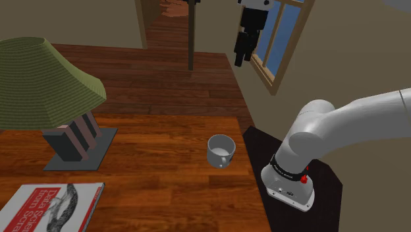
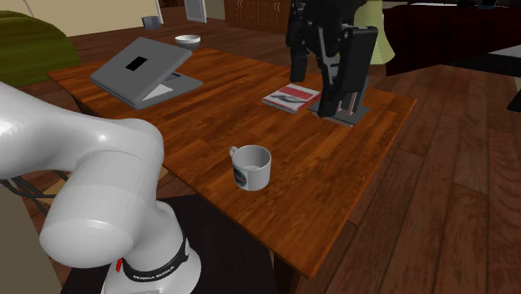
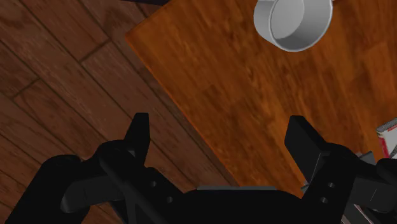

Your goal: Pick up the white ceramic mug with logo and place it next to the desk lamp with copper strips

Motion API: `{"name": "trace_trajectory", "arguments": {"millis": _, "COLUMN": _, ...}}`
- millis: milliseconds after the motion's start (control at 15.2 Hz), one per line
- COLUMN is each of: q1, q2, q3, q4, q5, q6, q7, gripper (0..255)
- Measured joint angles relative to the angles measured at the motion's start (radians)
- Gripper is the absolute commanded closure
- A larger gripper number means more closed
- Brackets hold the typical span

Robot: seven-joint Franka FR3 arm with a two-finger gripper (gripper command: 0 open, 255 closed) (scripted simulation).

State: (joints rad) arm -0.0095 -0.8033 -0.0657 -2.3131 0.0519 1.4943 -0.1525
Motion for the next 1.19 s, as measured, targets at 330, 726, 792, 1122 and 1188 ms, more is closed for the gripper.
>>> {"name": "trace_trajectory", "arguments": {"millis": 330, "q1": 0.014, "q2": -0.043, "q3": 0.034, "q4": -0.115, "q5": 0.014, "q6": 0.068, "q7": 0.013, "gripper": 0}}
{"name": "trace_trajectory", "arguments": {"millis": 726, "q1": 0.058, "q2": -0.104, "q3": 0.113, "q4": -0.319, "q5": 0.06, "q6": 0.204, "q7": 0.05, "gripper": 0}}
{"name": "trace_trajectory", "arguments": {"millis": 792, "q1": 0.066, "q2": -0.112, "q3": 0.125, "q4": -0.351, "q5": 0.067, "q6": 0.226, "q7": 0.054, "gripper": 0}}
{"name": "trace_trajectory", "arguments": {"millis": 1122, "q1": 0.123, "q2": -0.122, "q3": 0.202, "q4": -0.499, "q5": 0.123, "q6": 0.358, "q7": 0.089, "gripper": 0}}
{"name": "trace_trajectory", "arguments": {"millis": 1188, "q1": 0.137, "q2": -0.122, "q3": 0.219, "q4": -0.527, "q5": 0.137, "q6": 0.385, "q7": 0.098, "gripper": 0}}
